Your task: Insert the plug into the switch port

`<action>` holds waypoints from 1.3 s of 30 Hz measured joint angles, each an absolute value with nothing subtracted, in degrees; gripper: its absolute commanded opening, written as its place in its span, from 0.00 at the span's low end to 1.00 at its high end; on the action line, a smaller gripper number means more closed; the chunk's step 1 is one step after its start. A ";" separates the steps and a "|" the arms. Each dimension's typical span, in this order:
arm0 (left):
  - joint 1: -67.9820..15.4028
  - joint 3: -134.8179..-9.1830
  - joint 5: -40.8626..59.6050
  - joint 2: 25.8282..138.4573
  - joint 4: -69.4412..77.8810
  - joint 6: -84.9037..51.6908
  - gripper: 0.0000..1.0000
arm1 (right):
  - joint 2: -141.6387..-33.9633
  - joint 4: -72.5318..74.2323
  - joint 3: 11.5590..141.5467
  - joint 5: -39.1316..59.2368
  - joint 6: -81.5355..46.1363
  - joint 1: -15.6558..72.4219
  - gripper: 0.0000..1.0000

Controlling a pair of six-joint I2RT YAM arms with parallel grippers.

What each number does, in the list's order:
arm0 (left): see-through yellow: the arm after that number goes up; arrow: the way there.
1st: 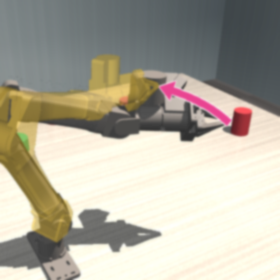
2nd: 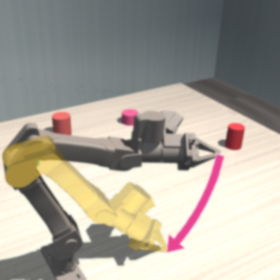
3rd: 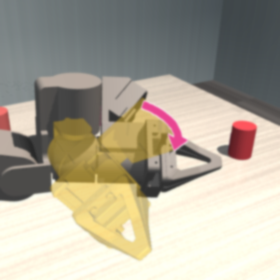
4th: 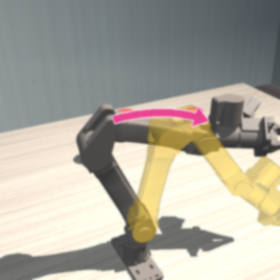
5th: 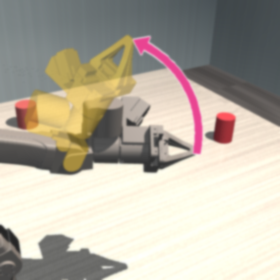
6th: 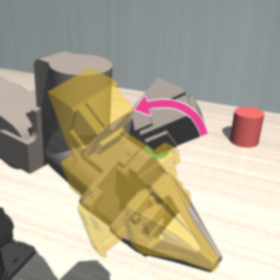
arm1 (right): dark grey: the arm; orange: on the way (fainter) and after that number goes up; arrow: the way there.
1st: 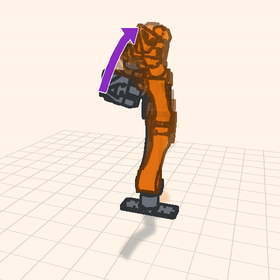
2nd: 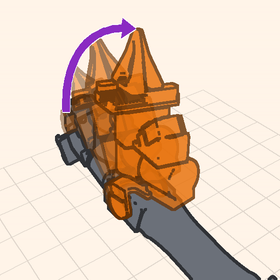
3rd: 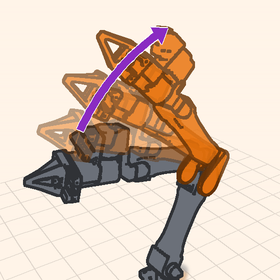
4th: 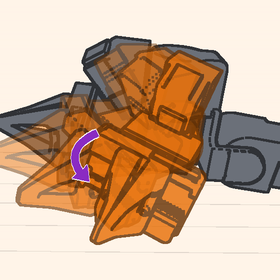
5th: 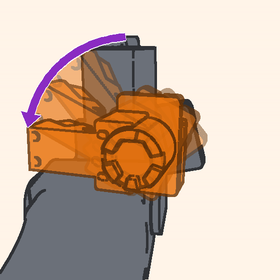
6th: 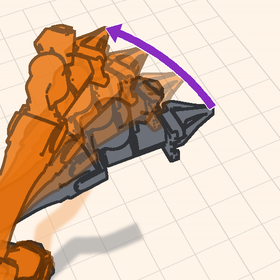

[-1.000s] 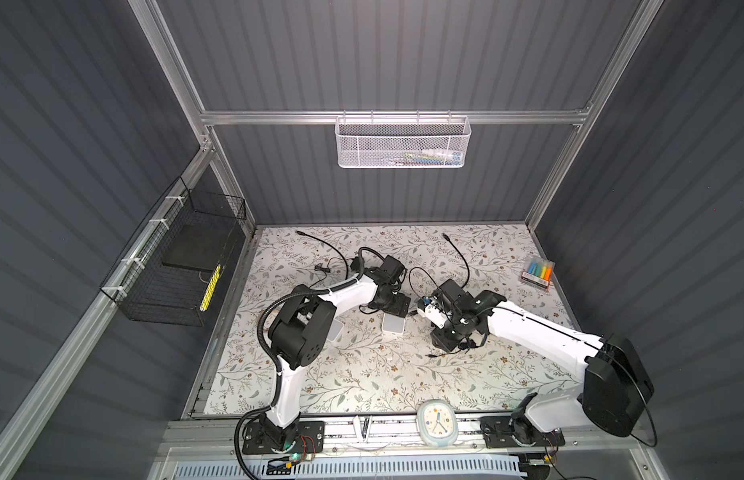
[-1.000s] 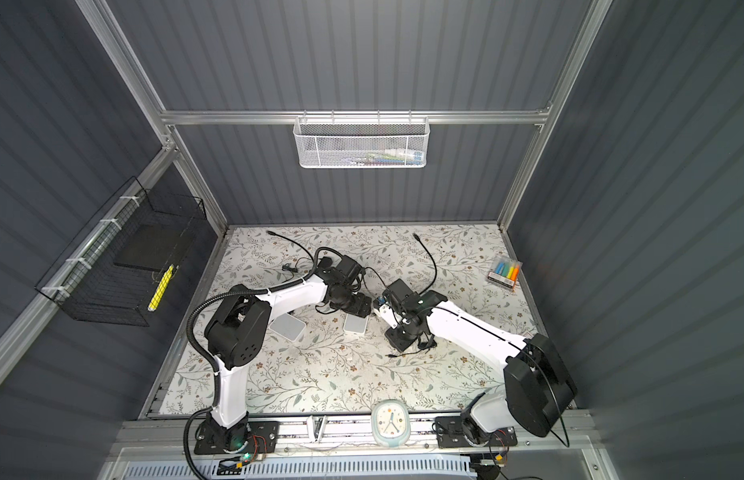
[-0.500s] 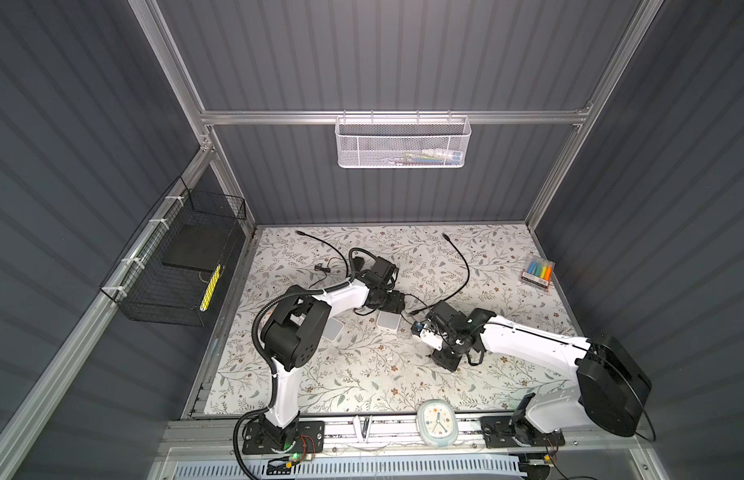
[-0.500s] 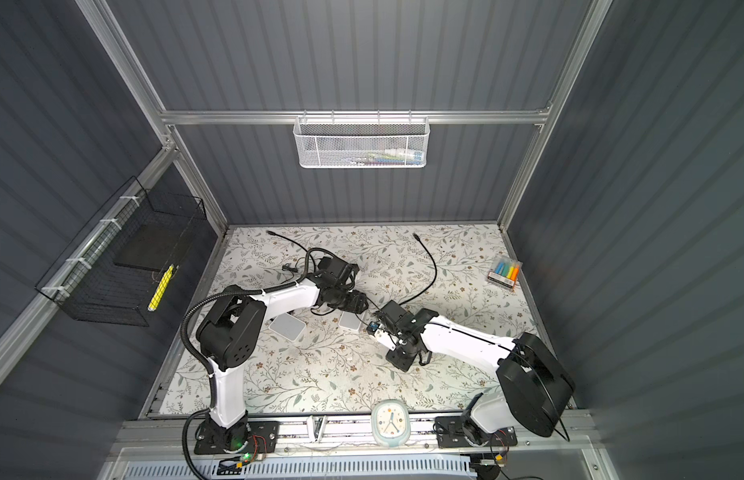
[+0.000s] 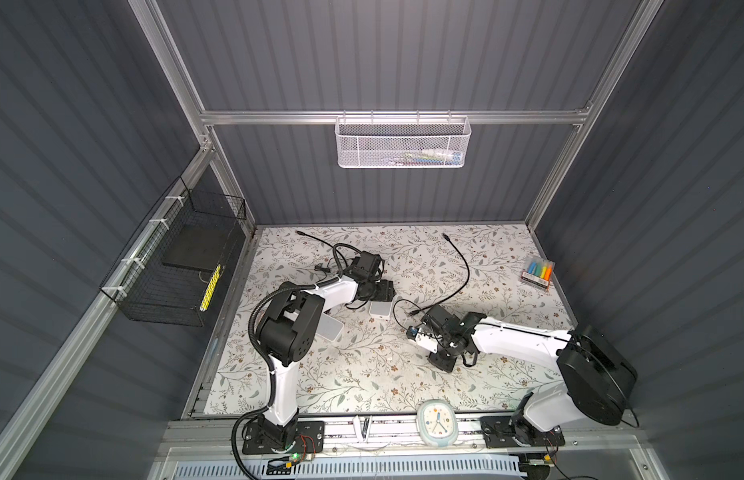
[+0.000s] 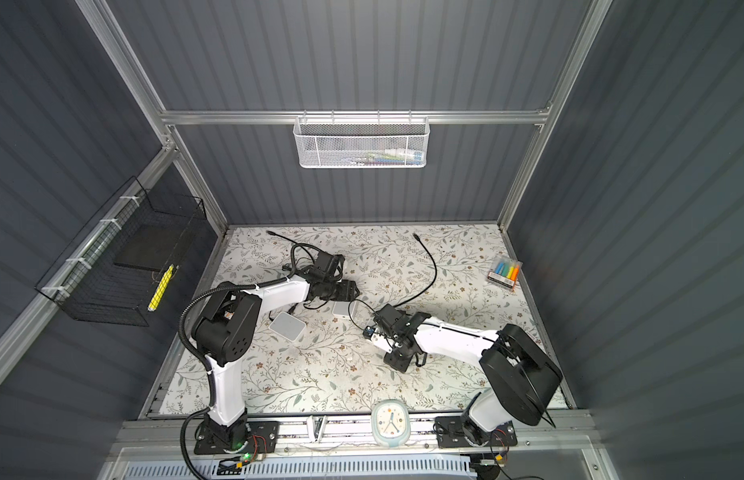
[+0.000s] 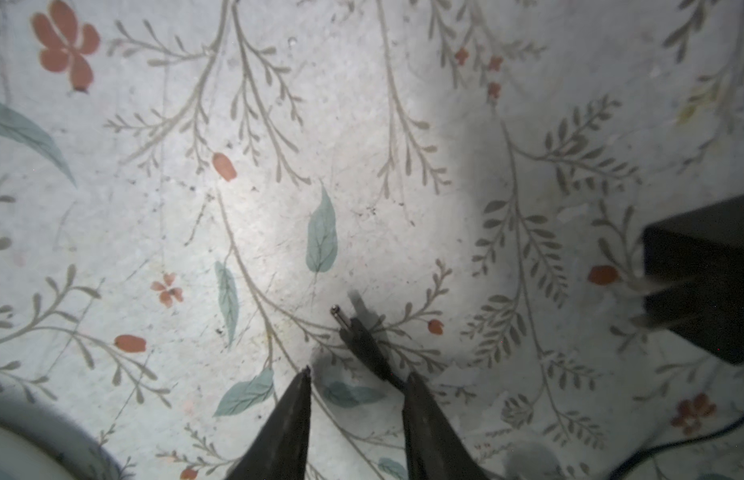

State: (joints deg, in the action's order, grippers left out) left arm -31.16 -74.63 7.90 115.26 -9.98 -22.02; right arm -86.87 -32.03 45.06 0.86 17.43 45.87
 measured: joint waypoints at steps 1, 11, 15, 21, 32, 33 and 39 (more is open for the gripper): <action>-31.09 -74.63 7.90 115.26 -9.74 -22.37 0.77 | -87.24 -31.97 45.06 0.80 17.63 45.87 0.37; -29.32 -73.93 6.37 114.19 -10.26 -23.38 0.87 | -90.13 -30.83 47.22 0.78 19.70 45.87 0.29; -27.99 -71.81 5.48 111.59 -12.27 -23.07 0.87 | -91.05 -30.59 48.12 0.97 20.56 45.87 0.19; -24.88 -70.63 4.89 105.84 -14.02 -21.47 0.88 | -90.96 -30.50 48.16 0.73 21.41 45.98 0.02; -23.97 -54.57 8.49 87.85 -5.28 -16.86 0.88 | -82.19 -31.51 53.43 -1.15 20.56 42.35 0.00; -24.27 -52.80 9.56 86.35 -3.64 -16.67 0.88 | -81.21 -31.18 54.96 -0.80 19.81 41.63 0.00; -30.68 -44.49 11.92 80.86 7.97 -16.10 0.87 | -77.49 -25.32 62.30 1.32 11.90 37.91 0.00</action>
